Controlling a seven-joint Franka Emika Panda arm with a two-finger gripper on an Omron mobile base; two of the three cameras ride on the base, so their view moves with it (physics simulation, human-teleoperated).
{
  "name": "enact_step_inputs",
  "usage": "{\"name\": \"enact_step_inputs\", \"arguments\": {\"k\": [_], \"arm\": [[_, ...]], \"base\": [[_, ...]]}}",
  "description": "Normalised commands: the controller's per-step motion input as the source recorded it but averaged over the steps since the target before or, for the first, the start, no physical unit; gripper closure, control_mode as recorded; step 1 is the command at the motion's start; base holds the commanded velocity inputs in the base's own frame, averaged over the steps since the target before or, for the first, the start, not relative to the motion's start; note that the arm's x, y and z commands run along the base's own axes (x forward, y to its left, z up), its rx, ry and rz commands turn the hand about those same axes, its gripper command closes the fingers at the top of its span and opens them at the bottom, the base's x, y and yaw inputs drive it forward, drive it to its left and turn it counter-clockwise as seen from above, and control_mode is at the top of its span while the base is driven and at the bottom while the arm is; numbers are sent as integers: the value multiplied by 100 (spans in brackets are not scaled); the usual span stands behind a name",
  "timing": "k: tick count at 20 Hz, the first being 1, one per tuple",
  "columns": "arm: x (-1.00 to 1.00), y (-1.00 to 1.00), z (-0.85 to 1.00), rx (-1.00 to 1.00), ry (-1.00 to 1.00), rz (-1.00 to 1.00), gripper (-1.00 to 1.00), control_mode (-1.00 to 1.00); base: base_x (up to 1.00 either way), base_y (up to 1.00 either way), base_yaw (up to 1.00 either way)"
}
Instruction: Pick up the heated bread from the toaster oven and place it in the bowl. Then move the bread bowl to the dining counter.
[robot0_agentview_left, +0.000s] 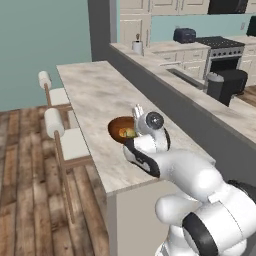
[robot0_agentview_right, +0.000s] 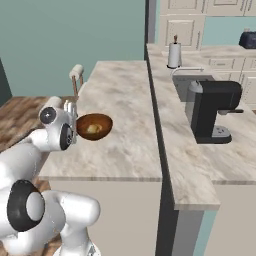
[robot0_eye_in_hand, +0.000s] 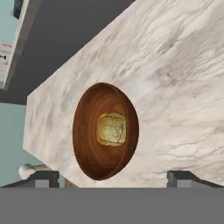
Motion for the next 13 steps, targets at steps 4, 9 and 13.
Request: {"name": "enact_step_inputs", "arguments": {"k": [4,9,13], "arm": [[-100,10,93,0,-44,1,-100,-100],[-100,34,86,-11,-72,5,-100,-100],[-36,-10,10,0,-31,-9,-100,-100]], "base": [[0,0,0],[0,0,0],[0,0,0]]}}
